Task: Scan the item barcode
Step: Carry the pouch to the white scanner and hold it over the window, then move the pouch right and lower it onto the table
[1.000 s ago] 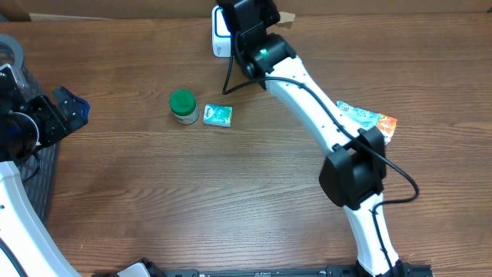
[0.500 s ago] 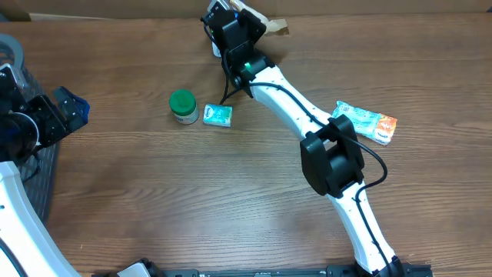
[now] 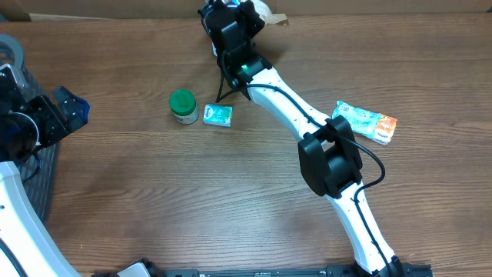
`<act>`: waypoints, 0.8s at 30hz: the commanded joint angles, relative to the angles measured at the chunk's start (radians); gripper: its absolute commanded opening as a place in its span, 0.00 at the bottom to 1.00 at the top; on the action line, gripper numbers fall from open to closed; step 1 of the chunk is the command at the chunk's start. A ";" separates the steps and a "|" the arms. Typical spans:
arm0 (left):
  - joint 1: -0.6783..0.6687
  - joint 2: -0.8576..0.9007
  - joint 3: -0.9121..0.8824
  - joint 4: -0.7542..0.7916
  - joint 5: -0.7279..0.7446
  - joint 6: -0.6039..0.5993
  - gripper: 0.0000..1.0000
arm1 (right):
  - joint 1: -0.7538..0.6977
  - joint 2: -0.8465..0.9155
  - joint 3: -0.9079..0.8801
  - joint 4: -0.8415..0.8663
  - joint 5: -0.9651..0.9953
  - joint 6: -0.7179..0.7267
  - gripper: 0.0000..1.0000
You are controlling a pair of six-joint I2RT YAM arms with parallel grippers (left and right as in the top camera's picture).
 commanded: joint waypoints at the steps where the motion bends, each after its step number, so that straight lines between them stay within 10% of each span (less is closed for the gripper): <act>1: 0.003 0.002 0.012 0.002 0.011 0.022 0.99 | 0.004 -0.002 0.013 0.013 0.037 -0.019 0.04; 15: 0.003 0.002 0.012 0.002 0.011 0.022 1.00 | 0.058 -0.123 0.013 -0.086 0.010 0.098 0.06; 24: 0.003 0.002 0.012 0.002 0.011 0.022 1.00 | 0.059 -0.501 0.013 -0.687 -0.314 0.727 0.06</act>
